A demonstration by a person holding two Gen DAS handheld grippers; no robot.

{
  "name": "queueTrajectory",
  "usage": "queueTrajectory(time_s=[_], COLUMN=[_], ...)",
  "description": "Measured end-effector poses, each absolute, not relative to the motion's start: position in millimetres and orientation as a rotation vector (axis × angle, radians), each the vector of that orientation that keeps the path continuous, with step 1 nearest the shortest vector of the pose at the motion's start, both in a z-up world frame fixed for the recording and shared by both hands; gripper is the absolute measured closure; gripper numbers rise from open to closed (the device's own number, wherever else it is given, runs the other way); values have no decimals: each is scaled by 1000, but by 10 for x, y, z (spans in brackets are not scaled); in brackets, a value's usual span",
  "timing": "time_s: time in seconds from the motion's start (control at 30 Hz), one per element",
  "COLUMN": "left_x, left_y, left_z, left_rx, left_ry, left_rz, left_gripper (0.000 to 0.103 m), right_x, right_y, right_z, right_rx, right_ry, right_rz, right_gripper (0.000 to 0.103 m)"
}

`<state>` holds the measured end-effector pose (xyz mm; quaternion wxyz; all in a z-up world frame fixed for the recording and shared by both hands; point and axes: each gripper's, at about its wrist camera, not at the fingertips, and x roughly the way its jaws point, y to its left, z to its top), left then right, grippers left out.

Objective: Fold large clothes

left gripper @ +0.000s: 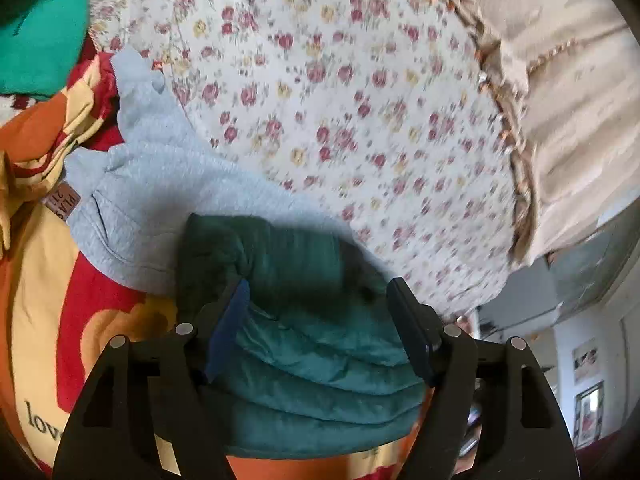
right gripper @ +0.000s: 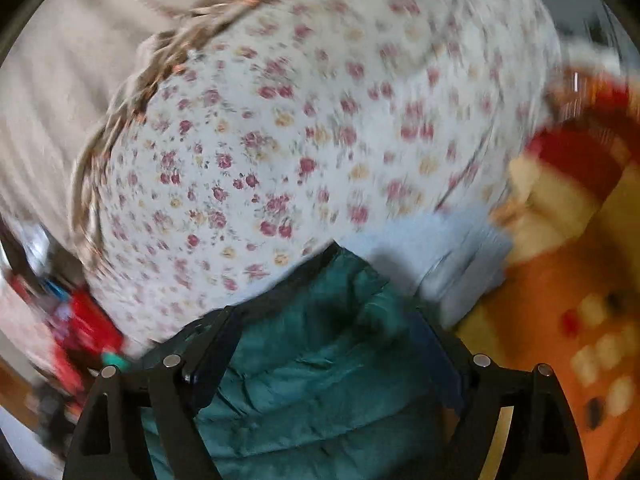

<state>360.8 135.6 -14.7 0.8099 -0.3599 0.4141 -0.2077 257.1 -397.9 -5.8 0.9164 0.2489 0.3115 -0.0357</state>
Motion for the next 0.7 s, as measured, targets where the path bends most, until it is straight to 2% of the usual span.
queueTrajectory(time_s=[0.07, 0.17, 0.37, 0.5, 0.7], left_x=[3617, 3676, 3991, 4158, 4400], left_y=[1205, 762, 152, 122, 115], left_z=[-62, -34, -667, -952, -1146], left_rx=[-704, -468, -141, -22, 14], left_ry=[884, 912, 1006, 1006, 980], left_rz=[-408, -332, -140, -71, -50], left_gripper=[31, 31, 31, 29, 22], right_x=[2640, 2874, 3280, 3491, 3690], right_y=[-3788, -3372, -2885, -2924, -2970], right_z=[-111, -367, -968, -1093, -1204], right_rx=[435, 334, 125, 122, 140], right_ry=[683, 784, 870, 855, 849], right_rz=[-54, 4, -36, -44, -54], right_gripper=[19, 19, 19, 16, 8])
